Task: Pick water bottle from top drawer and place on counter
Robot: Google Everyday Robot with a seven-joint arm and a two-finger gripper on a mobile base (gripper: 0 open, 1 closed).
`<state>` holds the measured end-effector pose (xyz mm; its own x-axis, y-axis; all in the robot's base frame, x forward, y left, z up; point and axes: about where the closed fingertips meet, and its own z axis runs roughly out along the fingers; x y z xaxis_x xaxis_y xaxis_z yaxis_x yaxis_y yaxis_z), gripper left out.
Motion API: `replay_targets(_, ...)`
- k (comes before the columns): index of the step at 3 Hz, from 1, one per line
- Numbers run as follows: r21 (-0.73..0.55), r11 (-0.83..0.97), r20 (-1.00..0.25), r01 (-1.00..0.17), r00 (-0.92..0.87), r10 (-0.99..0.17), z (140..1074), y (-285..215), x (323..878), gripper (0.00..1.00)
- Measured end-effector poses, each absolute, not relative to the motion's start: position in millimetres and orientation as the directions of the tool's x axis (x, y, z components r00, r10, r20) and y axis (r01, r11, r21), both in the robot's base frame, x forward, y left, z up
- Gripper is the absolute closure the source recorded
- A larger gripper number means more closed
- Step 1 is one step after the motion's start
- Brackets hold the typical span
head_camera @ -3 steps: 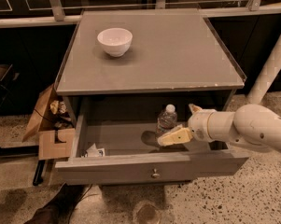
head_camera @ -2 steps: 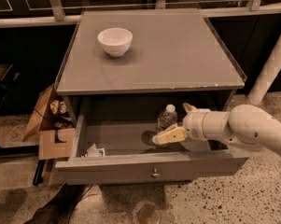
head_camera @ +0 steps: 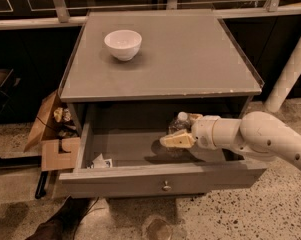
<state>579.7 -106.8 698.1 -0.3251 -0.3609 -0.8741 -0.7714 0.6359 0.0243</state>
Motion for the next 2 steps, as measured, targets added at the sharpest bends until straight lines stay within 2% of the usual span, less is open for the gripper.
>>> replay_targets(1, 0.024, 0.636, -0.874, -0.771, -0.325, -0.361, 698.1, -106.8, 579.7, 0.47)
replay_targets(2, 0.025, 0.633, -0.875, -0.774, -0.323, -0.36, 700.1, -106.3, 579.1, 0.78)
